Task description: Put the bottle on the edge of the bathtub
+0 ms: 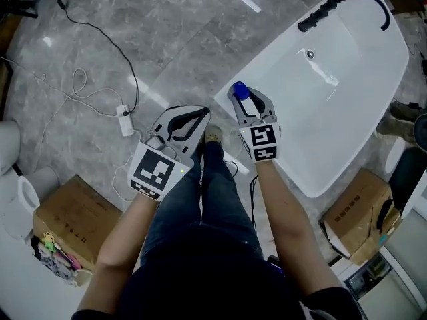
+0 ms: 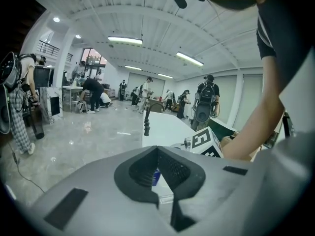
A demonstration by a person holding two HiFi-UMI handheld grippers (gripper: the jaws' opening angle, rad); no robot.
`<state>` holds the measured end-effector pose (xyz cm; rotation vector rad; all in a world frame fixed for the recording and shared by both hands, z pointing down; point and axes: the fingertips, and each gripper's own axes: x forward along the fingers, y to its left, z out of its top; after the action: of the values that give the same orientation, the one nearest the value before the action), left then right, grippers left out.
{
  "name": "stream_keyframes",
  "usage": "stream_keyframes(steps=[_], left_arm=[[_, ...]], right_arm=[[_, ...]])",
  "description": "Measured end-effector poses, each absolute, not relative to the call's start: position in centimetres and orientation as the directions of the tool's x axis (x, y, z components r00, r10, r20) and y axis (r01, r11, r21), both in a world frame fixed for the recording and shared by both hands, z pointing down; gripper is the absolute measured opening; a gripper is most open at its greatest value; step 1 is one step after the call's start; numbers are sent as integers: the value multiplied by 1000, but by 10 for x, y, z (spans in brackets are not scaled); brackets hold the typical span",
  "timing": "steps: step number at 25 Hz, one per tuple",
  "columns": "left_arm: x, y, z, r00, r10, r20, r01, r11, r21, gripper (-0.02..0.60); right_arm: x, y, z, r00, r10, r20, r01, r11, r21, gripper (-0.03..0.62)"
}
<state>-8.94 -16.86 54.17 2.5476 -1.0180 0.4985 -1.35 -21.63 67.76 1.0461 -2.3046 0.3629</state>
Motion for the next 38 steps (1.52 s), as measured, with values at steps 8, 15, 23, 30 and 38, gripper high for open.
stream_keyframes(steps=[8,15,23,30,38], left_arm=[[-87,-163,546,673,-586,451,-716,-669,201,23],[-89,-160,544,675,-583,452,-713,-673,197,23],[-85,-146,519,682,-587,437,-703,-691,169,23],[-77,-145,467,695,-627,353,-699,-704,127,23],[-71,-152,383,636,-748,190,-765,-644,23,23]], right_arm=[[-12,-212,691,-520,-600,608,-756,655,0,152],[-12,-205,696,-530,-572,626,-742,670,-16,158],[-1,-187,656,-523,-611,595,-763,647,-6,218],[38,-179,555,-449,-765,462,-861,508,5,90],[64,-167,420,-404,-870,284,-900,433,46,28]])
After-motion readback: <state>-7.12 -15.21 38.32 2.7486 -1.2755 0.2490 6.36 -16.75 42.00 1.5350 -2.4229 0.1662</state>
